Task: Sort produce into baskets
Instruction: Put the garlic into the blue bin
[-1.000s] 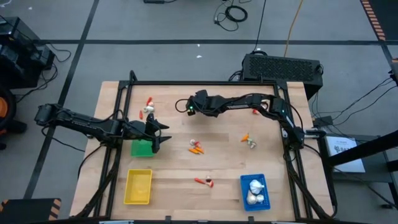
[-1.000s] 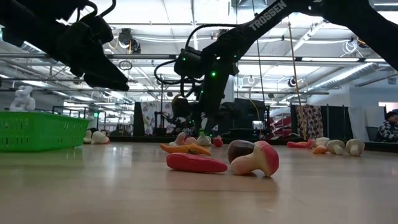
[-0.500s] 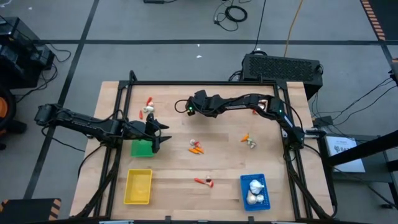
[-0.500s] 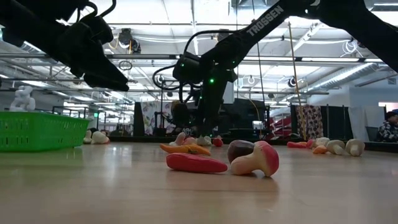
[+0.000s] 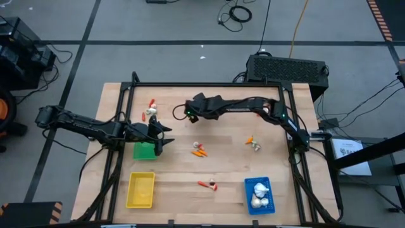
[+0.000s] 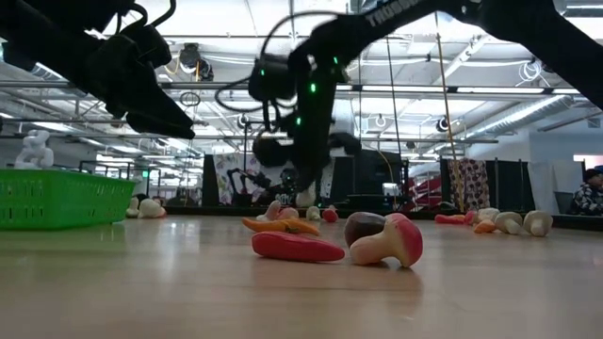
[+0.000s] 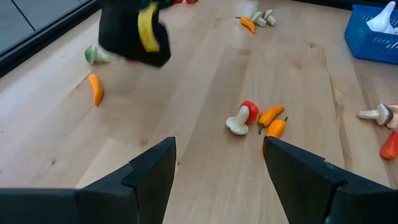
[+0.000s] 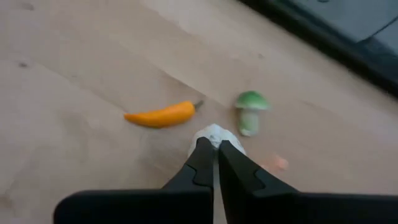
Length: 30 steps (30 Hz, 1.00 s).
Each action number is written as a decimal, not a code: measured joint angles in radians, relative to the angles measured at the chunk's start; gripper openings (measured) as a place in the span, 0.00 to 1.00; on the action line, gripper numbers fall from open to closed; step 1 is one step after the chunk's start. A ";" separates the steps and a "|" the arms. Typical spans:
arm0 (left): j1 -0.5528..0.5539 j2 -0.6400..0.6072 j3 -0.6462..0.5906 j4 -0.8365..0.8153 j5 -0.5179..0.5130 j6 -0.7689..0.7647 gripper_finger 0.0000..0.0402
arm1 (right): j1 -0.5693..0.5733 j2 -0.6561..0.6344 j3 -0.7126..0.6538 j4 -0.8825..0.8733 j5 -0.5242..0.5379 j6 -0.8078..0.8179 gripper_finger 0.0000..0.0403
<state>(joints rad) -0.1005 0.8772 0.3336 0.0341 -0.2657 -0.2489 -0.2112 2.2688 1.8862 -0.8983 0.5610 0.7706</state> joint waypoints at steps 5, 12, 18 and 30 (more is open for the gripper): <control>0.000 0.000 0.000 -0.001 0.000 -0.006 0.62 | 0.040 -0.002 0.163 -0.287 -0.038 0.012 0.00; 0.000 0.000 0.000 -0.001 0.003 -0.006 0.62 | 0.119 -0.003 0.300 -0.619 -0.152 0.009 0.00; 0.000 0.000 0.000 -0.001 0.006 -0.008 0.62 | 0.239 -0.037 0.315 -0.664 -0.304 0.027 0.00; -0.007 0.020 0.000 -0.001 0.003 -0.009 0.62 | 0.672 -0.212 0.316 -0.672 -0.352 0.282 0.00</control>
<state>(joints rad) -0.1078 0.8970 0.3332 0.0330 -0.2626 -0.2578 0.4607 2.0570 2.2021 -1.5707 0.2092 1.0529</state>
